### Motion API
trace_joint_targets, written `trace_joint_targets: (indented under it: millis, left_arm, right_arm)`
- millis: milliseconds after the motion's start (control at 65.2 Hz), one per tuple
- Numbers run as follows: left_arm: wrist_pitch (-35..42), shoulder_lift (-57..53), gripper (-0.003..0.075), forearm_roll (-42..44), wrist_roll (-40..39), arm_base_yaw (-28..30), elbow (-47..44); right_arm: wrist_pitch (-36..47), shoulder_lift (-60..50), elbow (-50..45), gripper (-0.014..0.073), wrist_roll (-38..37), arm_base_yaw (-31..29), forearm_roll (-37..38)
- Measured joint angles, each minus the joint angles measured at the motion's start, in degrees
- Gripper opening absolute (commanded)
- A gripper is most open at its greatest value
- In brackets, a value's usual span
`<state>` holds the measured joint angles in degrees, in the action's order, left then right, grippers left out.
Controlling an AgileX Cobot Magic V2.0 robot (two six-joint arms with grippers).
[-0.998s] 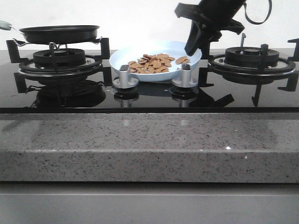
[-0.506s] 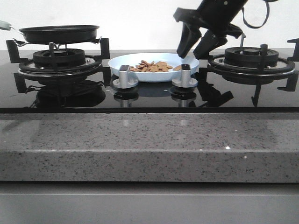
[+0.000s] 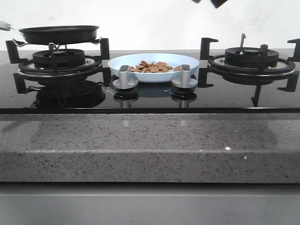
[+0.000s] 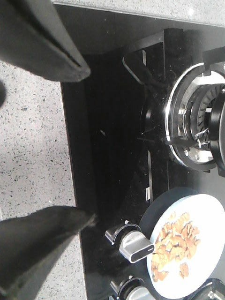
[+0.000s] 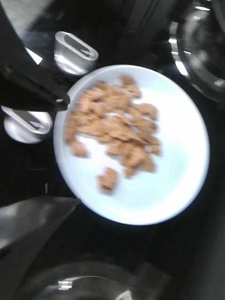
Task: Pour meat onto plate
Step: 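Open the right gripper and raise it away from the plate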
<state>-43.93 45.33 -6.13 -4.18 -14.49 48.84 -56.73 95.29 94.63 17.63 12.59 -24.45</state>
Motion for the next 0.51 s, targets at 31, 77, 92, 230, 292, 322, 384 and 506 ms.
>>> trace_joint_targets:
  millis: [31,77,92,230,292,322,384,506]
  left_arm:
    - [0.0,0.0,0.0545,0.0,0.0,0.0,0.0]
    - [0.0,0.0,0.0545,0.0,0.0,0.0,0.0]
    - [0.0,0.0,0.0545,0.0,0.0,0.0,0.0]
    - [0.0,0.0,0.0545,0.1,0.0,0.0,0.0]
    - [0.0,0.0,0.0545,0.1,0.0,0.0,0.0]
    - [0.0,0.0,0.0545,0.1,0.0,0.0,0.0]
    - [0.0,0.0,0.0545,0.1,0.0,0.0,0.0]
    - [0.0,0.0,0.0545,0.1,0.0,0.0,0.0]
  right_arm:
    - [0.5,-1.9,-2.3,0.042,0.0,0.1,0.4]
    - [1.2,-5.3,-6.8,0.042,0.0,0.1,1.5]
    - [1.5,-6.8,-8.0,0.042,0.0,0.1,1.6]
    - [3.0,-16.6,-19.1,0.042,0.0,0.1,3.1]
    - [3.8,-21.1,-23.8,0.042,0.0,0.1,3.1]
    - [4.2,-23.6,-26.4,0.042,-0.1,0.1,3.1]
    - [4.6,-27.6,-31.0,0.042,-0.4,0.1,3.1]
    - [4.9,-36.1,-38.5,0.042,-0.6,0.1,3.1]
